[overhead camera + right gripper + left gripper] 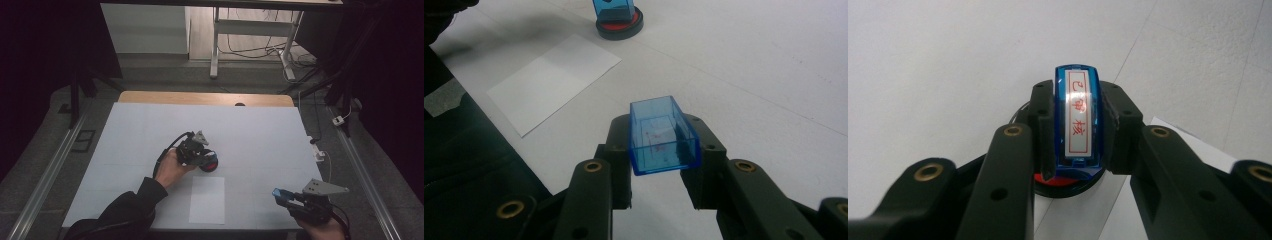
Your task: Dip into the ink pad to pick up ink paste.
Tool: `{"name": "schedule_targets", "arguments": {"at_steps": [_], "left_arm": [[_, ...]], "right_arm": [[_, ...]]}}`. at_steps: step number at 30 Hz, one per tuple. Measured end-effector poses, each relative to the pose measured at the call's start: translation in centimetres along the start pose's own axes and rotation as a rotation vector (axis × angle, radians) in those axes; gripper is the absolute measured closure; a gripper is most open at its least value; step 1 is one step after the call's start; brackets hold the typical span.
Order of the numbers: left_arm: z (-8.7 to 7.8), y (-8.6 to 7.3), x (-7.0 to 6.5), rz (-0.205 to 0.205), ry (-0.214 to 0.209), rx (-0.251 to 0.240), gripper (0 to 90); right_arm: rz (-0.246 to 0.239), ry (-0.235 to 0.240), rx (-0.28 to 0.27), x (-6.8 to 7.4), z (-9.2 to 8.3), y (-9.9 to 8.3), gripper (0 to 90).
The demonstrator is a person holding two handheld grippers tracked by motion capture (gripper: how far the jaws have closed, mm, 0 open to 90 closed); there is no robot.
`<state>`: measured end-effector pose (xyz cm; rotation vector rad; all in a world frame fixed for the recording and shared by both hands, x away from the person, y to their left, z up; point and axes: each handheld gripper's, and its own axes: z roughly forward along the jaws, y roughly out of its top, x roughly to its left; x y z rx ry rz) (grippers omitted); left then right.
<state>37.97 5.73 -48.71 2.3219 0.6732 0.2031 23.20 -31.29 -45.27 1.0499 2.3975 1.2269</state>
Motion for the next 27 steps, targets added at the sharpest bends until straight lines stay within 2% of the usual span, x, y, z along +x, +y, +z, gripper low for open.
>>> {"name": "schedule_targets", "arguments": {"at_steps": [5,8,12,17,20,23,27], "left_arm": [[0.1,0.1,-0.4,0.011,0.017,0.01,70.2],[0.1,0.1,-0.4,0.003,0.017,0.02,70.2],[0.1,0.0,-0.5,0.009,0.022,0.012,70.2],[0.2,0.2,-1.4,0.055,0.075,0.032,70.3],[0.3,0.3,-1.7,0.061,0.087,0.038,70.2],[0.2,0.3,-1.3,0.036,0.067,0.036,70.2],[0.2,0.1,-0.4,-0.011,0.019,0.022,70.2]], "right_arm": [[0.001,0.001,0.002,0.0,0.0,0.0,68.0],[0.001,0.002,0.001,0.0,0.0,0.0,68.0],[0.001,0.002,0.003,0.0,0.0,0.0,68.1],[0.0,0.003,0.006,0.0,0.0,0.0,68.0],[0.0,0.003,0.006,0.0,0.0,0.0,68.0],[0.002,0.004,0.006,0.0,0.1,0.0,68.0],[0.002,-0.001,0.01,0.0,0.1,0.0,68.1]]}}
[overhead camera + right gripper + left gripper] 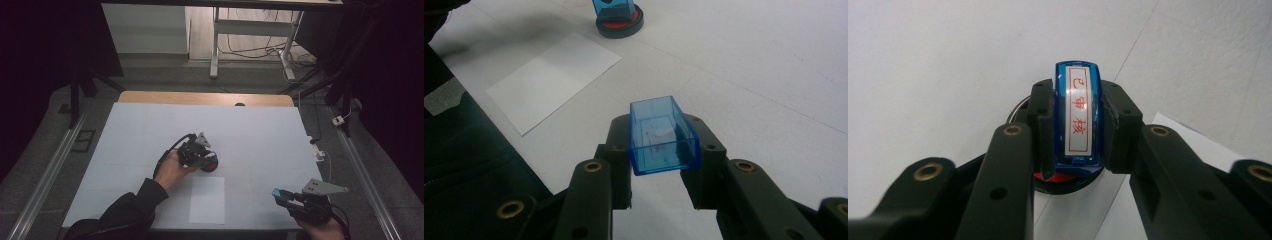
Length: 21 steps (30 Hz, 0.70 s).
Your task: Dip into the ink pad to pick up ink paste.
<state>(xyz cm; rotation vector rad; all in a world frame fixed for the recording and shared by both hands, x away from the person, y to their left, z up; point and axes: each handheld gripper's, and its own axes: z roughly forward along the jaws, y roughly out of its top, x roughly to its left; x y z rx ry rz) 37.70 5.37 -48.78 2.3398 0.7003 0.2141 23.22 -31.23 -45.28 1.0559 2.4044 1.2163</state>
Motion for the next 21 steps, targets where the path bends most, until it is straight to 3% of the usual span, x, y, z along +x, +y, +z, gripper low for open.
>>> {"name": "schedule_targets", "arguments": {"at_steps": [8,11,18,21], "left_arm": [[0.1,-0.4,1.4,-0.086,-0.083,-0.031,70.1],[0.1,-0.5,1.5,-0.08,-0.082,-0.031,70.1],[0.1,-0.2,0.2,-0.006,-0.008,-0.009,70.1],[0.1,-0.2,0.2,-0.008,-0.008,-0.012,70.1]], "right_arm": [[0.002,0.0,0.0,0.0,0.0,0.0,68.0],[0.003,0.002,-0.003,0.0,0.0,0.0,68.0],[0.0,0.001,0.0,0.0,0.0,0.0,68.0],[0.0,0.002,-0.001,0.0,0.0,0.0,68.1]]}}
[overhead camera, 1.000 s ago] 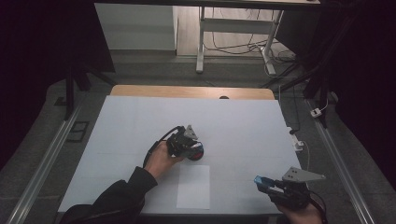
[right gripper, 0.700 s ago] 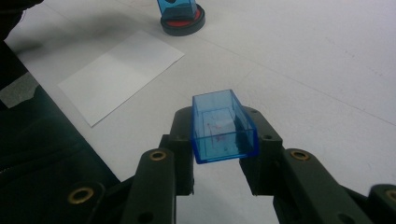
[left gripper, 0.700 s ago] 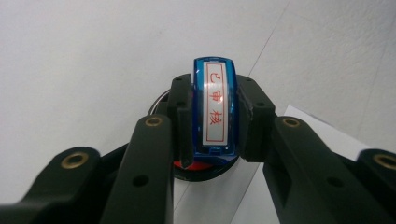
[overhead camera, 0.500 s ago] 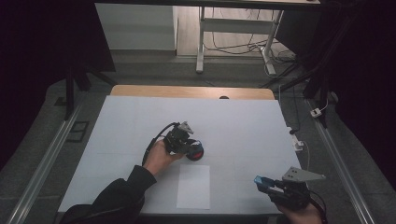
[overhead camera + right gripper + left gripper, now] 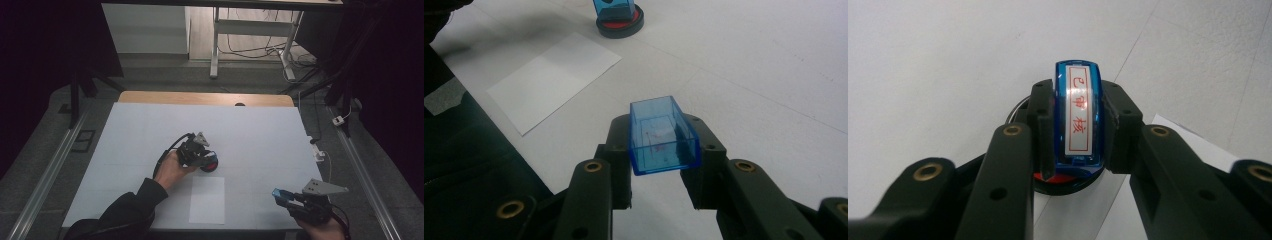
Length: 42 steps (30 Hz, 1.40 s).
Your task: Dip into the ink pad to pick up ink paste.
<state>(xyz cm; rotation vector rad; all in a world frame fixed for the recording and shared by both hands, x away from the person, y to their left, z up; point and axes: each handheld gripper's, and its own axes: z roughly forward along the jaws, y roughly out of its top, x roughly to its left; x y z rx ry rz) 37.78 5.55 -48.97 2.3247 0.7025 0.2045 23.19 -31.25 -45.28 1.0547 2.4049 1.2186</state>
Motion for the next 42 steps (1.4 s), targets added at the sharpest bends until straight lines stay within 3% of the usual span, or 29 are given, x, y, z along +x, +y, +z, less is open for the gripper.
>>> {"name": "schedule_targets", "arguments": {"at_steps": [4,15,20,42], "left_arm": [[0.0,-0.3,0.5,-0.03,-0.027,-0.023,70.0],[-0.1,-0.2,1.1,-0.076,-0.051,-0.029,69.8],[-0.6,-0.2,1.2,-0.081,-0.052,-0.056,69.6],[-3.9,0.0,-0.3,-0.019,-0.091,-0.105,69.6]], "right_arm": [[-0.001,0.005,-0.004,0.0,0.0,0.0,68.0],[-0.001,0.005,-0.006,0.0,0.0,-0.1,68.0],[-0.001,0.007,-0.008,0.0,0.0,0.0,68.0],[-0.001,0.008,-0.009,0.0,-0.1,-0.1,68.0]]}}
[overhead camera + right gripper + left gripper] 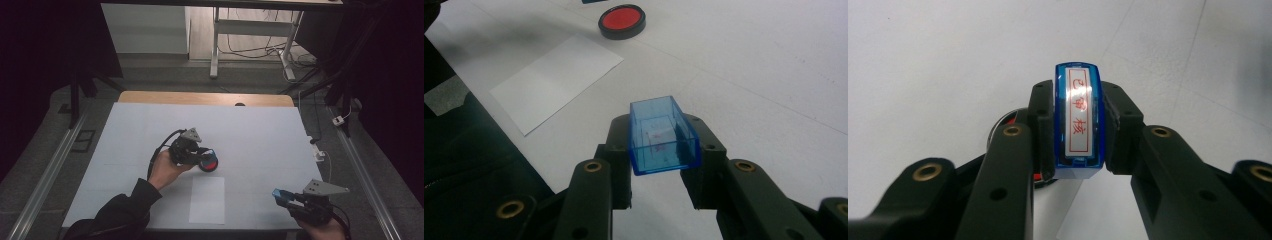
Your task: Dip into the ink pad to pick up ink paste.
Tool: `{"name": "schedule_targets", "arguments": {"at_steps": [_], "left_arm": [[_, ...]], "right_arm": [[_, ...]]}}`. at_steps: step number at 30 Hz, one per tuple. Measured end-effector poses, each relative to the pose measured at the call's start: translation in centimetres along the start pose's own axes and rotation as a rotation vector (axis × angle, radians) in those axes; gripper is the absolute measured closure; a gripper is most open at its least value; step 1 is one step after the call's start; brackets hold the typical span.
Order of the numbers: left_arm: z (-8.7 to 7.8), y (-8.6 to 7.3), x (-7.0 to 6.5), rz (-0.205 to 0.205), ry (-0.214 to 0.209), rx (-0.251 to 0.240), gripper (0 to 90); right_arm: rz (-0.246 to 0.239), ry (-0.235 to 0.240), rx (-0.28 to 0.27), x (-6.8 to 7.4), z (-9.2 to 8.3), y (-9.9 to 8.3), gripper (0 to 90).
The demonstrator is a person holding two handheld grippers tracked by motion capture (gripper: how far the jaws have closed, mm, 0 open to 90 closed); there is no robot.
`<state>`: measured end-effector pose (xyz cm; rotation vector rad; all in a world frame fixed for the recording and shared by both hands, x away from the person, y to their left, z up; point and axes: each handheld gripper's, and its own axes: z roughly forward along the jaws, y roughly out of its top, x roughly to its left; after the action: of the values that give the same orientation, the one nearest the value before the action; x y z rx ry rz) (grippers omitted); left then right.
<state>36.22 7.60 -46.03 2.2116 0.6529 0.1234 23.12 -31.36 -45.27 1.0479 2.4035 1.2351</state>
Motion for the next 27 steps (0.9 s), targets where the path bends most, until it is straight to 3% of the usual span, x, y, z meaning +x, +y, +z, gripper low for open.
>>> {"name": "schedule_targets", "arguments": {"at_steps": [27], "left_arm": [[-3.7,-1.5,-2.6,0.023,-0.062,-0.072,69.6]], "right_arm": [[-0.003,0.0,-0.002,0.0,0.0,0.0,68.0]]}}
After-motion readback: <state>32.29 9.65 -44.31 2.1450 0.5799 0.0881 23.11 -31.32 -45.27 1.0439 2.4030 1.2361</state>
